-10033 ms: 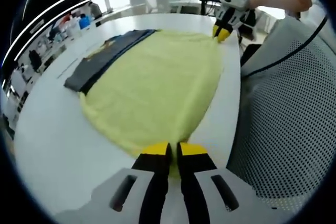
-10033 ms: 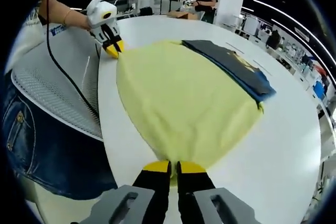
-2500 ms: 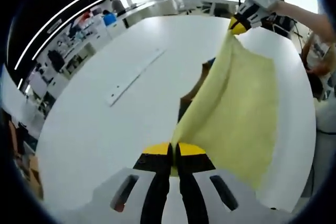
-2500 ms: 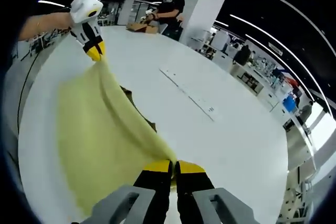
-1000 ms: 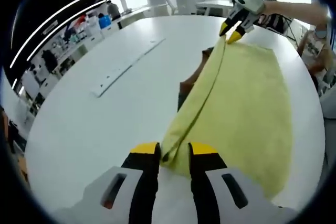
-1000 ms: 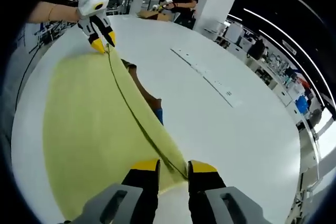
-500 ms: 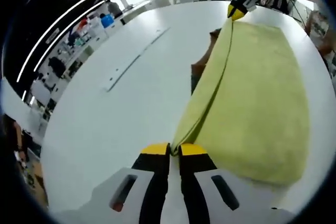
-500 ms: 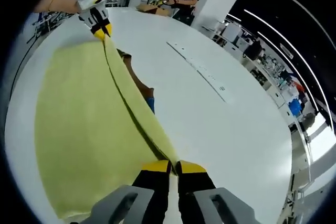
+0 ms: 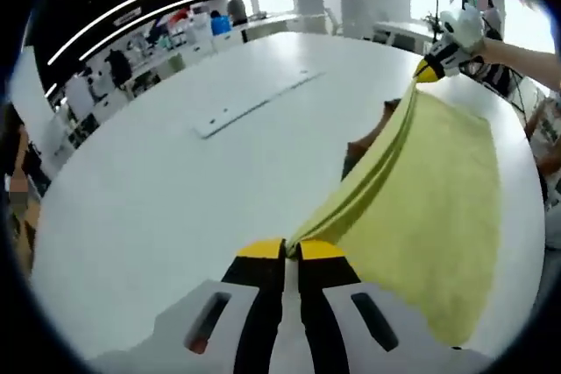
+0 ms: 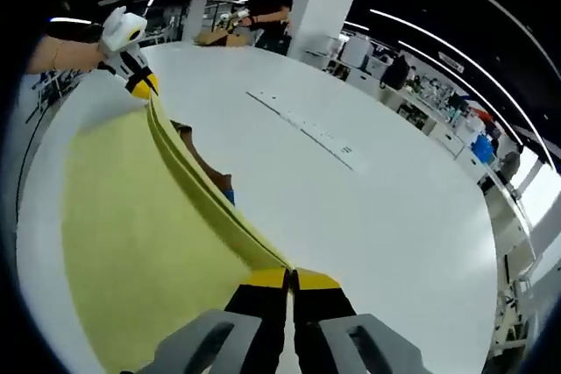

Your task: Fold the garment on the visible template until the final outline fits inside the template.

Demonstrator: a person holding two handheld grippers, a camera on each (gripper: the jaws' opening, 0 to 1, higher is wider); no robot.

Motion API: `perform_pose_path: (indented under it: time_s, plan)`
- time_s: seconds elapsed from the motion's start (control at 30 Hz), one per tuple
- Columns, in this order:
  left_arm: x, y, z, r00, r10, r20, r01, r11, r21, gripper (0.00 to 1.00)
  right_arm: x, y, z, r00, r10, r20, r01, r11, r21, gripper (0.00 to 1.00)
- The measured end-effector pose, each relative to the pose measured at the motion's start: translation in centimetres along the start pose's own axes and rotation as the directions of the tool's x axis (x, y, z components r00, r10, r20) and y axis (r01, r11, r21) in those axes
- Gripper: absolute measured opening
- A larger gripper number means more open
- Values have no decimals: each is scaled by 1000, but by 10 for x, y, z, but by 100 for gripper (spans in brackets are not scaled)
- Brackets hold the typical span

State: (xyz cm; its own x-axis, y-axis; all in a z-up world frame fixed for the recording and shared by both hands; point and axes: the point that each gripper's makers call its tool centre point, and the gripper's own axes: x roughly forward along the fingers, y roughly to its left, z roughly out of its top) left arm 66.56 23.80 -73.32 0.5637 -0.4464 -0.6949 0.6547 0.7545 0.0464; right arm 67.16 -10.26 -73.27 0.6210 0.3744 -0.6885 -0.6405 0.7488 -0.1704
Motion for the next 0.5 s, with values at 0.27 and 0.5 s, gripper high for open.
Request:
perform_pose_path:
  time_s: [0.27, 0.5]
  plan:
    - [5, 5, 3, 999, 35, 42, -29, 991, -134, 4, 9, -9, 0, 999, -48, 10, 47, 993, 111, 0]
    - [3, 14, 2, 995, 80, 52, -70, 982, -178, 5, 6, -20, -4, 995, -103, -1, 101, 970, 220, 6]
